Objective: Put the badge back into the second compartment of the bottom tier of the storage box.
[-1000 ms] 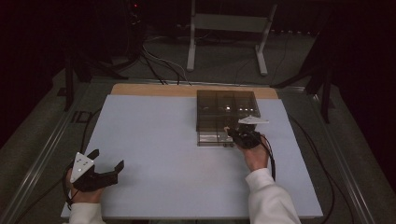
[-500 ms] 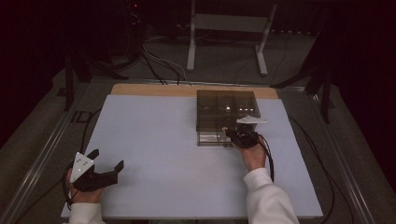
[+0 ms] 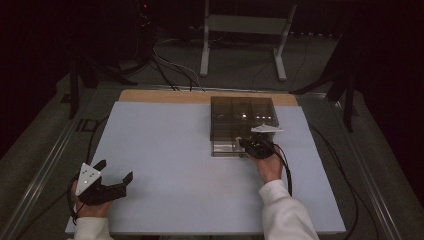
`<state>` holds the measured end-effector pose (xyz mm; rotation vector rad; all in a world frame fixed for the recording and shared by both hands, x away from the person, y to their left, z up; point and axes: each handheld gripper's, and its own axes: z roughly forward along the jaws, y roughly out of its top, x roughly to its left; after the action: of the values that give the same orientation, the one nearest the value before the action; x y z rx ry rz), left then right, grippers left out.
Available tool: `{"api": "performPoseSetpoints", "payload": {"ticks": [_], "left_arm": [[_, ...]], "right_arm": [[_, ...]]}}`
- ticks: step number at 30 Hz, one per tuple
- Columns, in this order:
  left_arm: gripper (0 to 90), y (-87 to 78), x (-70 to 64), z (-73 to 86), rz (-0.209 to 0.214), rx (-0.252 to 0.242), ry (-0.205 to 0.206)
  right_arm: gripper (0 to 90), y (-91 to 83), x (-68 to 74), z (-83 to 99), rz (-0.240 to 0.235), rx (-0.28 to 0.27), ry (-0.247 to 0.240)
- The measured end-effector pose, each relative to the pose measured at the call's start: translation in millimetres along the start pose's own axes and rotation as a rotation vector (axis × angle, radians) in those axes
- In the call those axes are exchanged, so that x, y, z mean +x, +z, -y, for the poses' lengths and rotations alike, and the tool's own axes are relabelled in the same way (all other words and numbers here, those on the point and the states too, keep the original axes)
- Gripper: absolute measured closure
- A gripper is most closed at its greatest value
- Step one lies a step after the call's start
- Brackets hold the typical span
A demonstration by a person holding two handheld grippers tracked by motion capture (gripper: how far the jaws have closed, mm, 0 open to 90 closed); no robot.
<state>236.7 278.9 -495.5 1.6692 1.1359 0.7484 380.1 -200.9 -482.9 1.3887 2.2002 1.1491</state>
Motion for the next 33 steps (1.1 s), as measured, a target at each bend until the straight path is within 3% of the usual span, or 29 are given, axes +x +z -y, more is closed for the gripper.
{"api": "performPoseSetpoints", "payload": {"ticks": [33], "left_arm": [[0.4,-0.2,0.4,0.2,0.003,-0.002,-0.001]], "right_arm": [[88.3,22.3,-4.3,10.1,-0.013,0.107,0.053]]}}
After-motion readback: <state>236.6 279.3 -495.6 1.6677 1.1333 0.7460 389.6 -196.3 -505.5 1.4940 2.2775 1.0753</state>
